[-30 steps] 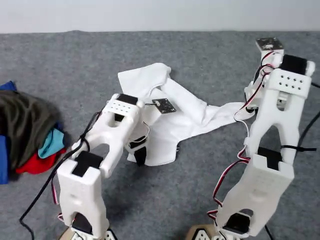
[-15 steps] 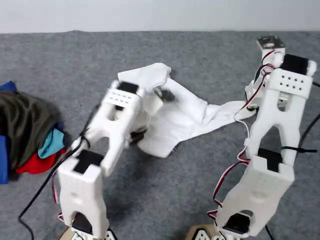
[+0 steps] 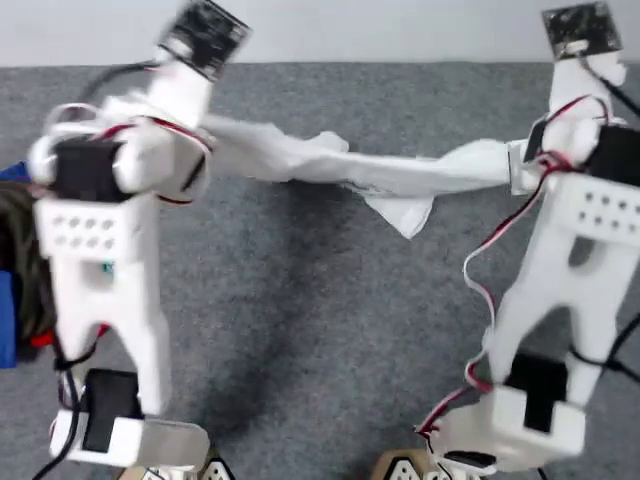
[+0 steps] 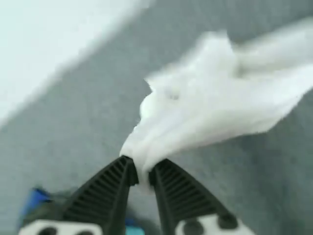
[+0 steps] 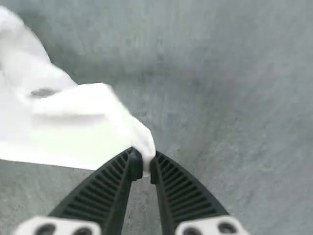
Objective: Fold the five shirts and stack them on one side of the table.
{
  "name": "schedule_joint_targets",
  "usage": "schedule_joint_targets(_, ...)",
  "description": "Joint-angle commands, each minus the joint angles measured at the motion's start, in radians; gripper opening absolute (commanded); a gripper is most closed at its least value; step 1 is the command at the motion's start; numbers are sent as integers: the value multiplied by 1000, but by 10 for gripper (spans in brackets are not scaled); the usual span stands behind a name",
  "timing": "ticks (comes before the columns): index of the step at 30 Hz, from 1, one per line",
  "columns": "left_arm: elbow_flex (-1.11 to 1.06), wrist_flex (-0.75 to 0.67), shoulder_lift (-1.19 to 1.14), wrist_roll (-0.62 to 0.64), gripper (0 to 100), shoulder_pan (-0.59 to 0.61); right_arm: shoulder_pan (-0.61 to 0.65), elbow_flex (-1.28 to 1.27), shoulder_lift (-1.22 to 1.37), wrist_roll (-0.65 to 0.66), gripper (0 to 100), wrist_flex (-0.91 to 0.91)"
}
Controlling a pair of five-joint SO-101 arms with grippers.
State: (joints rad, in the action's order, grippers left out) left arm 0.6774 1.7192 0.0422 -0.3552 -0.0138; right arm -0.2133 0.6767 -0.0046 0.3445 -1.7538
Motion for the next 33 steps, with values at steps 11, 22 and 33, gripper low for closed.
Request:
schedule_joint_targets(11,668,-54,60,-48,5,80,24,58,-410,-32,9,182)
schedule_joint_targets(22,1004,28,77,-284,5,81,18,58,-662,32,9,197)
schedule_joint_targets(33,711,35,253,-296,5,81,-8,-35,-696,137,9,81)
